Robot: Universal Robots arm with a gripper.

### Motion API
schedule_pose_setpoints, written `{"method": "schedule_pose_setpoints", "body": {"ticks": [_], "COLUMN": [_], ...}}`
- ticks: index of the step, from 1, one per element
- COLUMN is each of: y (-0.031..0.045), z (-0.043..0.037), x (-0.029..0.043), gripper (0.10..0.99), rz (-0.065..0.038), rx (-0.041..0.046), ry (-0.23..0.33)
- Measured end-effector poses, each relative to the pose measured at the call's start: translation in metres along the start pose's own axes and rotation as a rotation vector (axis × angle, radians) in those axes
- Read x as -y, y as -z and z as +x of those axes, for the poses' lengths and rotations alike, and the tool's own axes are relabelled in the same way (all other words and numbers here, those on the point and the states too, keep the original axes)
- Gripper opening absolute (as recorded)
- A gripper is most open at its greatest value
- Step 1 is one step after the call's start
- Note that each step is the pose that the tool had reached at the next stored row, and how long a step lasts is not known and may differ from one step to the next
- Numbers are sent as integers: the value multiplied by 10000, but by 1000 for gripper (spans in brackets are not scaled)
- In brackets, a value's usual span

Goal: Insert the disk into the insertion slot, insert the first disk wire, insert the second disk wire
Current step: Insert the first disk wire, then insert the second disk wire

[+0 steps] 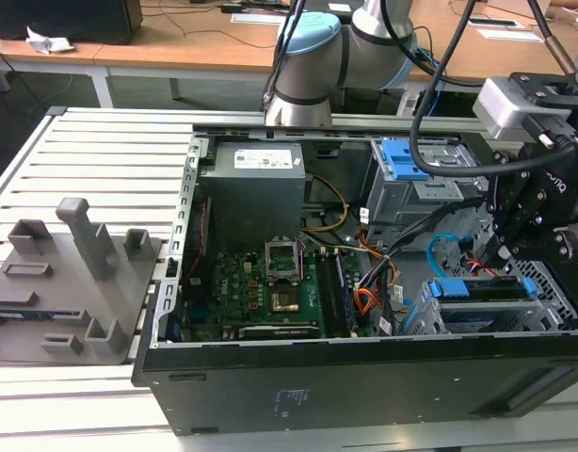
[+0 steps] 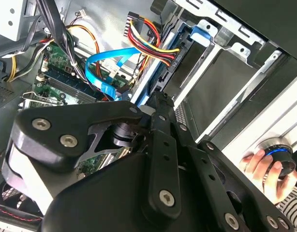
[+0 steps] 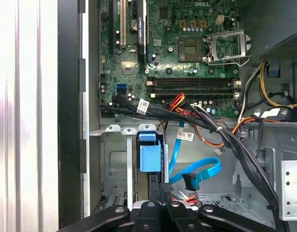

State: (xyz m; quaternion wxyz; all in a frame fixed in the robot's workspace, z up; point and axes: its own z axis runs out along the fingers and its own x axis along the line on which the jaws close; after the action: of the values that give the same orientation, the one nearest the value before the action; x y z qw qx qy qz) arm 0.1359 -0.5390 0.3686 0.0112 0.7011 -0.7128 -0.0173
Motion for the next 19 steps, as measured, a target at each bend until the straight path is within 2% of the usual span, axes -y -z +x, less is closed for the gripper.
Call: {"method": "schedule_pose_setpoints", "body": {"ticks": [7,11,17,18,19], "y": [0,0,-1,0,1], "z": [0,0,-72,-86,-122], "x": [-4,-6,-5,14,62], "gripper": [106,361,361,361,361], "rz": [0,0,0,0,-3], "rx": [0,0,0,-1,-7], "ry": [0,0,9,21,66]}}
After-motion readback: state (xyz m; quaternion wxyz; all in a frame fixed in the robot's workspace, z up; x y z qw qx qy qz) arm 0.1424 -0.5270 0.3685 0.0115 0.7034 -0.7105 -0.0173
